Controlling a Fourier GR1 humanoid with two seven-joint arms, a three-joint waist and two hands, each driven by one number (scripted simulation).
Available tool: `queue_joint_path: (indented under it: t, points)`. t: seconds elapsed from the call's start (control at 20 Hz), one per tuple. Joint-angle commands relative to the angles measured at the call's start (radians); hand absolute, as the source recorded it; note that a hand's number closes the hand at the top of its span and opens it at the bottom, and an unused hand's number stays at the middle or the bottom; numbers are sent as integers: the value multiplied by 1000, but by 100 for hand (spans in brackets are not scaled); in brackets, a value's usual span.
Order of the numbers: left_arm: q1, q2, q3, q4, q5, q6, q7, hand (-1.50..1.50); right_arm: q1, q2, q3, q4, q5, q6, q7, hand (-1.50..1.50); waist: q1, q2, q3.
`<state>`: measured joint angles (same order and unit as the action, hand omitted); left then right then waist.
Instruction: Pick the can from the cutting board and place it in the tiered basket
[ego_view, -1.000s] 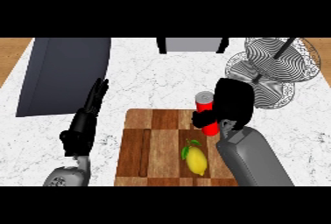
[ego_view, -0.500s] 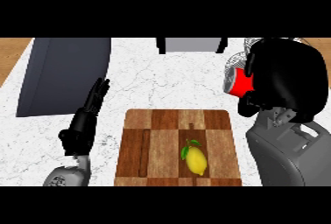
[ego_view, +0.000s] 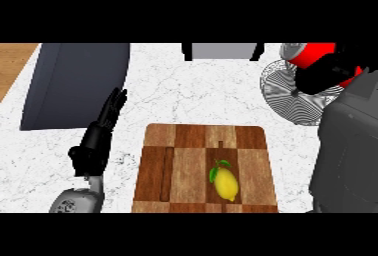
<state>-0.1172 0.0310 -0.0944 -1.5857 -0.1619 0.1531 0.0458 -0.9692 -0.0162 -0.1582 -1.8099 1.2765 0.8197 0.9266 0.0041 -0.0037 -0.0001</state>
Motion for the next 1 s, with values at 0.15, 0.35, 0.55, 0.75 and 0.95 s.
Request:
queue_joint_path:
  t: [0.15, 0.35, 0.55, 0.75, 0.95]
  points:
    - [-30, -2, 30, 5, -1, 19, 17, 0, -61, -83, -87, 208, 10, -123, -10, 150, 4, 6, 0]
    - [14, 0, 11, 3, 3, -5, -12, 0, -54, -146, -65, 280, 33, -161, -38, 150, 3, 5, 0]
    - [6, 2, 12, -33, -14, 10, 28, 0, -31, -228, -94, 389, 28, -233, -116, 150, 5, 5, 0]
    - [-24, 6, 23, -16, 11, -18, 28, 0, -31, -310, -96, 474, 21, -280, -197, 150, 2, 6, 0]
    - [-47, -24, 10, 36, -36, 32, 4, 0, -68, -352, -107, 612, 16, -316, -233, 150, 4, 6, 0]
